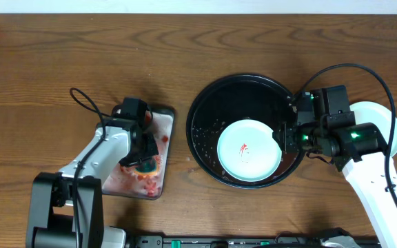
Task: Clean dirty plates on tray and stack at the side
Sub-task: 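Grasp the green sponge in the basin with the left gripper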
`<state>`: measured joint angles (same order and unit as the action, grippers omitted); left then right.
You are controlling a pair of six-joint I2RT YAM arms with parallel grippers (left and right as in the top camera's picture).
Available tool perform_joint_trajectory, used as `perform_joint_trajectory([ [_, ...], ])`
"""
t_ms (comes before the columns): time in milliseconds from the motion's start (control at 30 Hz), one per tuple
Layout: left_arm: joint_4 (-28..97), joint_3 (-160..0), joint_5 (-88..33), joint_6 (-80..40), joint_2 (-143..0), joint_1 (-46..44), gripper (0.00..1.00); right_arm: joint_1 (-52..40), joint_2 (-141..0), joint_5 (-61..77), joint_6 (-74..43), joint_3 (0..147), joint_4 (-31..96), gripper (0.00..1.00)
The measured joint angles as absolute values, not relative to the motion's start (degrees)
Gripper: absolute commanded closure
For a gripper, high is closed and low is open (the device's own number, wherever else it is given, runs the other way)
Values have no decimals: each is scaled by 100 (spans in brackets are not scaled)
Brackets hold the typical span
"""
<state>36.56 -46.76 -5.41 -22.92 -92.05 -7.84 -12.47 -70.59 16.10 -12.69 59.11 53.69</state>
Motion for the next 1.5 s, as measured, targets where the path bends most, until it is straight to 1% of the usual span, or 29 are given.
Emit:
perform_joint_trajectory([
  [33,3728,-4727,-543,-2296,-9225,-784,92,-1247,-7059,1616,-1267,5913,5378,68],
  [67,3802,-4779,-541,-2298,-9253,-784,78,-1247,-7059,1619,-1267,5913,5378,68],
  [100,3931,-4845,-541,-2309,-9260,-784,70,-1247,-7059,1621,-1264,5913,5376,68],
  [133,4097,-4932,-543,-2327,-9264,-784,60,-1247,-7059,1627,-1258,5911,5380,68],
  [200,4423,-5076,-545,-2357,-9242,-784,48,-1247,-7059,1632,-1253,5911,5391,68],
  [400,5011,-5242,-582,-2403,-8960,-794,47,-1247,-7059,1634,-1251,5911,5400,68],
  [467,4974,-5207,-635,-2405,-8960,-794,49,-1247,-7059,1634,-1251,5911,5398,68],
  [533,4735,-5013,-718,-2443,-8954,-801,56,-1247,-7059,1634,-1251,5913,5398,68],
  [567,4471,-4766,-749,-2519,-8952,-801,67,-1247,-7059,1634,-1251,5911,5400,68],
  [600,4309,-4624,-760,-2536,-8945,-801,73,-1247,-7059,1634,-1251,5911,5398,68],
  [667,3990,-4421,-805,-2600,-8903,-799,91,-1247,-7059,1634,-1251,5913,5398,68],
  [700,3839,-4327,-845,-2617,-8855,-799,92,-1247,-7061,1636,-1251,5911,5402,68],
  [800,3603,-4143,-908,-2681,-8705,-805,93,-1247,-7061,1636,-1251,5911,5402,68],
  [900,3673,-4187,-913,-2681,-8722,-792,92,-1247,-7061,1636,-1253,5911,5402,68],
  [933,3802,-4265,-913,-2683,-8768,-788,83,-1247,-7061,1638,-1251,5913,5413,68],
  [967,3929,-4355,-915,-2685,-8818,-775,77,-1247,-7059,1638,-1253,5913,5417,68],
  [1000,4106,-4460,-913,-2703,-8864,-755,63,-1247,-7061,1638,-1253,5911,5428,68],
  [1067,4587,-4740,-902,-2683,-8934,-685,55,-1247,-7061,1645,-1251,5913,5461,68],
  [1100,4801,-4882,-884,-2644,-8947,-674,53,-1247,-7061,1651,-1253,5911,5470,68],
  [1200,5041,-5280,-862,-2526,-8947,-650,52,-1247,-7059,1653,-1251,5911,5478,68],
  [1300,4904,-5494,-762,-2436,-8947,-648,52,-1247,-7061,1656,-1251,5911,5476,68],
  [1367,4786,-5498,-534,-2394,-8947,-648,57,-1247,-7061,1653,-1253,5911,5463,68],
  [1500,4254,-5374,-257,-2370,-8947,-646,59,-1247,-7061,1653,-1253,5911,5459,68],
])
